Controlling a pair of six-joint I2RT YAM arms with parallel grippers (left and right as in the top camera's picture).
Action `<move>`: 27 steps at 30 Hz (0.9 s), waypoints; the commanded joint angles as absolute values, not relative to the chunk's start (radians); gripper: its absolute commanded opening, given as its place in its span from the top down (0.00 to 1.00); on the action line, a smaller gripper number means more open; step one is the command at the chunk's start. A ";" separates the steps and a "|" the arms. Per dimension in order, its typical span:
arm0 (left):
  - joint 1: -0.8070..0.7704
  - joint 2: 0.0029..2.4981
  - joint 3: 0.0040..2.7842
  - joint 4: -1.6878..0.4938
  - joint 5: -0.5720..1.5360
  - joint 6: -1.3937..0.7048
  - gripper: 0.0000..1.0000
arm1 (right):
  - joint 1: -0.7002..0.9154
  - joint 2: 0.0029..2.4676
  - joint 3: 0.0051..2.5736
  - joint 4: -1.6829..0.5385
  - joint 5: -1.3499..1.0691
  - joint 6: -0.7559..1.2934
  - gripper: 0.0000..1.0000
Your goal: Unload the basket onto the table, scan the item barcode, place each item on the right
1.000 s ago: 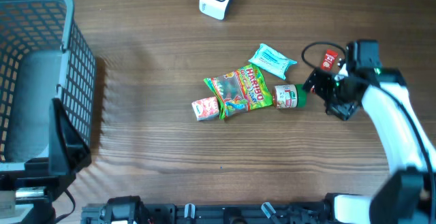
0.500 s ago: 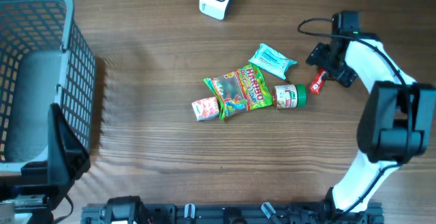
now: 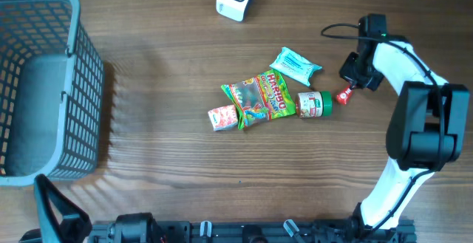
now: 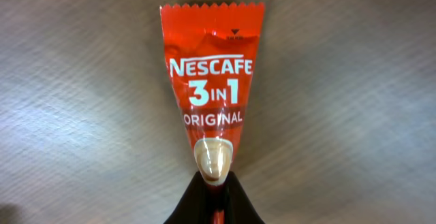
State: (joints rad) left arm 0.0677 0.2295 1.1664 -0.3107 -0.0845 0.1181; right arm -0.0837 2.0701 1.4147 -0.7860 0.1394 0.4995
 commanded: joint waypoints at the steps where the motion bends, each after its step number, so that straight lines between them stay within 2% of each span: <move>1: 0.075 0.185 1.131 -0.293 -0.099 0.131 0.00 | -0.179 2.094 1.582 -0.912 0.158 0.466 0.96; 3: 0.075 0.177 1.131 -0.292 -0.099 0.130 0.00 | -0.262 2.094 1.686 -0.978 0.165 0.395 0.96; 6: 0.075 0.176 1.131 -0.324 -0.099 0.130 0.00 | -0.393 2.094 1.718 -0.950 0.307 0.342 0.96; 11: 0.075 0.176 1.131 -0.580 -0.099 0.130 0.00 | -0.646 2.105 1.711 -0.785 0.289 0.342 0.96; 16: 0.075 0.176 1.131 -0.788 -0.099 0.130 0.00 | -0.766 2.183 1.710 -0.653 0.276 0.342 0.95; 17: 0.075 0.176 1.131 -0.823 -0.099 0.122 0.00 | -0.773 2.217 1.710 -0.636 0.276 0.343 0.88; 19: 0.075 0.176 1.131 -0.858 -0.099 0.123 0.00 | -0.773 2.262 1.711 -0.621 0.273 0.344 0.12; 20: 0.075 0.176 1.130 -0.857 -0.099 0.126 0.00 | -0.773 2.260 1.713 -0.622 0.260 0.344 0.01; 24: 0.074 0.176 1.076 -0.849 -0.092 0.127 0.00 | -0.773 2.182 1.818 -0.749 0.084 0.403 0.00; 27: 0.074 0.176 0.953 -0.745 0.091 0.206 0.00 | -0.772 2.024 1.862 -0.822 -0.216 0.422 0.00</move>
State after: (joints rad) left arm 0.0677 0.1802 1.0454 -0.8116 -0.0563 0.1371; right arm -0.7769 2.2017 1.8019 -0.8040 0.0566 0.3851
